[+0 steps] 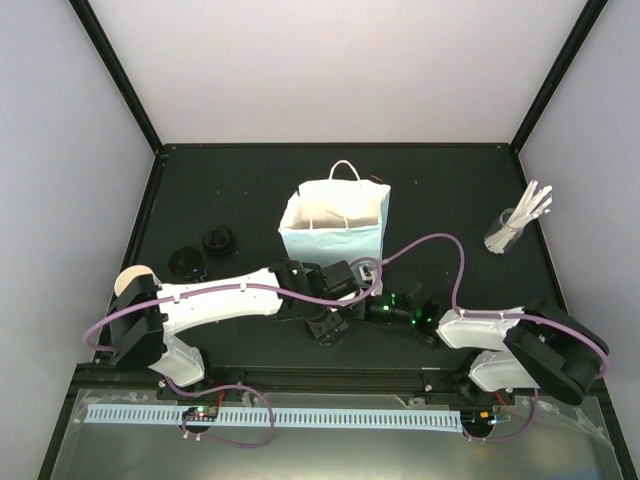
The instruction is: Pack the takeout coffee
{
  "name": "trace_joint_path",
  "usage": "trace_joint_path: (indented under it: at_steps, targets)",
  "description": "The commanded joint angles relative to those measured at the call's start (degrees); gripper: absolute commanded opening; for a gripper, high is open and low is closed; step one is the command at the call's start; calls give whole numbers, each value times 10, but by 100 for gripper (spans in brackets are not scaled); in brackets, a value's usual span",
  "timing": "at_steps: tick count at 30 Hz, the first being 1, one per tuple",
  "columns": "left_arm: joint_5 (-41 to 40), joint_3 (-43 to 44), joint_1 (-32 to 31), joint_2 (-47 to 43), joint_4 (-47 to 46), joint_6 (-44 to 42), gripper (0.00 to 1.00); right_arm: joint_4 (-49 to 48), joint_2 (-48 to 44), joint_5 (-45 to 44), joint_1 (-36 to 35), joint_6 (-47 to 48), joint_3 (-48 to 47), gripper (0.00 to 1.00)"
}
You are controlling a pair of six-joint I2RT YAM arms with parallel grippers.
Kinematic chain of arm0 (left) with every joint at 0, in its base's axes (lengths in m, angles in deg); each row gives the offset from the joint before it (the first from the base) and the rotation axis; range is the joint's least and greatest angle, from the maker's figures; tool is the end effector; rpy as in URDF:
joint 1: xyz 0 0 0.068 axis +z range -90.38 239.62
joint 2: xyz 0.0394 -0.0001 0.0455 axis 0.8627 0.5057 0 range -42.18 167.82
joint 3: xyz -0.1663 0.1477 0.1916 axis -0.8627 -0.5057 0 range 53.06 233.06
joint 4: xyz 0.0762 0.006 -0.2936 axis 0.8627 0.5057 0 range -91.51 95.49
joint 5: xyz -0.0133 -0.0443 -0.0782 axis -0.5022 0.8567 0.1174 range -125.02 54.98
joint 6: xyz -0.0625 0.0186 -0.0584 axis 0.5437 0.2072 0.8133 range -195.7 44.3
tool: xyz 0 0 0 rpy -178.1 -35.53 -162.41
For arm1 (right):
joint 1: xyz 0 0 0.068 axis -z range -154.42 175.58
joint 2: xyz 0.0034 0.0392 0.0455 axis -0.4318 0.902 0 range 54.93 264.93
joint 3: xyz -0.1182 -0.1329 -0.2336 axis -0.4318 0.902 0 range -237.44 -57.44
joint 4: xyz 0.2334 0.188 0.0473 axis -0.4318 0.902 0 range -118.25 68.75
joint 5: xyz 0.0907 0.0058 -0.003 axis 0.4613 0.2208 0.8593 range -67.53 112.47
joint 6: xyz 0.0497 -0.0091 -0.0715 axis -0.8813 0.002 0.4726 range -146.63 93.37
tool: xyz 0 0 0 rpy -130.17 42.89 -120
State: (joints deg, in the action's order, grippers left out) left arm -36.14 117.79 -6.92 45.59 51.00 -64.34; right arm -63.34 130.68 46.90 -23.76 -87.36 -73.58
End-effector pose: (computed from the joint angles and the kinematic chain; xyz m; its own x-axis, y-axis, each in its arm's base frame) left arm 0.1354 -0.3080 0.1939 -0.5581 0.7917 -0.2486 0.8214 0.5695 -0.0305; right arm 0.1578 0.2329 0.1109 -0.9485 0.1148 -0.2951 -0.2216 0.4250 0.8776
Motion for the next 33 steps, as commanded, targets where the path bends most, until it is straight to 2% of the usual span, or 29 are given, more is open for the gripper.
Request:
trace_joint_path:
  at_steps: [1,8,13,20,25,33]
  targets:
    - [34,-42,-10,64,5,24,74,112,-37,24,16,7,48,22]
    - [26,-38,-7,62,16,38,75,297,-237,-19,51,79,18,27]
    - [21,-8,-5,69,43,50,75,381,-311,-25,67,100,20,28]
    - [8,47,-5,91,90,62,78,410,-354,-32,67,105,34,28]
    - [4,67,-5,90,108,66,81,423,-351,-30,68,126,25,29]
    - [-6,101,-5,88,137,71,87,386,-299,34,68,155,11,43]
